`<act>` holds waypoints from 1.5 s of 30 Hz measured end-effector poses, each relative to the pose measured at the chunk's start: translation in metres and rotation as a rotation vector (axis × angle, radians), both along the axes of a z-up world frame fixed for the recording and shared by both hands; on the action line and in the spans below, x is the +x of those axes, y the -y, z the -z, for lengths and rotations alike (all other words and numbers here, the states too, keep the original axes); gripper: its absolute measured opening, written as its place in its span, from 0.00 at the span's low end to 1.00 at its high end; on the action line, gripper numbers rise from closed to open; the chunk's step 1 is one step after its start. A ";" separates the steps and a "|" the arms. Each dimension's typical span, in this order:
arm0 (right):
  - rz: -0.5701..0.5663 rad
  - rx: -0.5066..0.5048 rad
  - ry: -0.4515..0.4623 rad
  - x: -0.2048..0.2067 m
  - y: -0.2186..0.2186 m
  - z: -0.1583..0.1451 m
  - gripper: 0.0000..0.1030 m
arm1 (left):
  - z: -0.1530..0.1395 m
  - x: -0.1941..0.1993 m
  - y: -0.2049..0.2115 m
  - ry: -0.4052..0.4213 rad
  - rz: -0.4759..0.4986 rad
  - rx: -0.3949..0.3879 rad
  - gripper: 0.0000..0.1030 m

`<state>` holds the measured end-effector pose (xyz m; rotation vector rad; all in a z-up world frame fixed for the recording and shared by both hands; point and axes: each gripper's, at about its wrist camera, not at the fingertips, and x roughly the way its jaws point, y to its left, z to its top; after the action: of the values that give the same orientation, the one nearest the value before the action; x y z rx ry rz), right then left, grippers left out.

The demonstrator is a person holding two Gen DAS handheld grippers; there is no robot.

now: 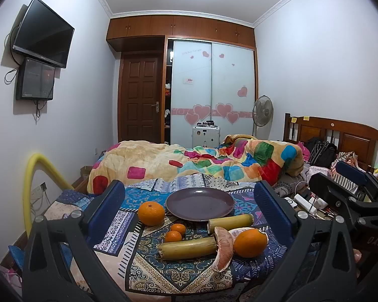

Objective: Organize fruits

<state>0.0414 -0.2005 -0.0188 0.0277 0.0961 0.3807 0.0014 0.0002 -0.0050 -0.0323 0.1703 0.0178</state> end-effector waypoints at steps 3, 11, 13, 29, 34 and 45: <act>0.001 -0.002 -0.004 0.001 0.000 0.001 1.00 | 0.004 0.002 -0.001 -0.006 -0.002 -0.001 1.00; 0.002 -0.019 -0.060 0.015 0.000 0.016 1.00 | 0.023 0.019 -0.005 -0.085 0.005 -0.004 1.00; 0.000 -0.030 -0.087 0.021 0.001 0.024 1.00 | 0.031 0.025 -0.007 -0.111 0.011 -0.011 1.00; -0.073 -0.147 -0.351 0.076 -0.014 0.098 0.92 | 0.106 0.082 -0.029 -0.363 0.043 -0.058 0.87; -0.124 -0.141 -0.405 0.088 -0.019 0.110 0.77 | 0.118 0.094 -0.031 -0.413 0.065 -0.084 0.81; -0.214 -0.110 -0.452 0.095 -0.024 0.116 0.57 | 0.115 0.097 -0.012 -0.441 0.152 -0.068 0.65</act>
<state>0.1360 -0.1763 -0.1346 -0.0056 0.5699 0.5774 0.0986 0.0127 -0.1197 -0.0836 0.6142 -0.1334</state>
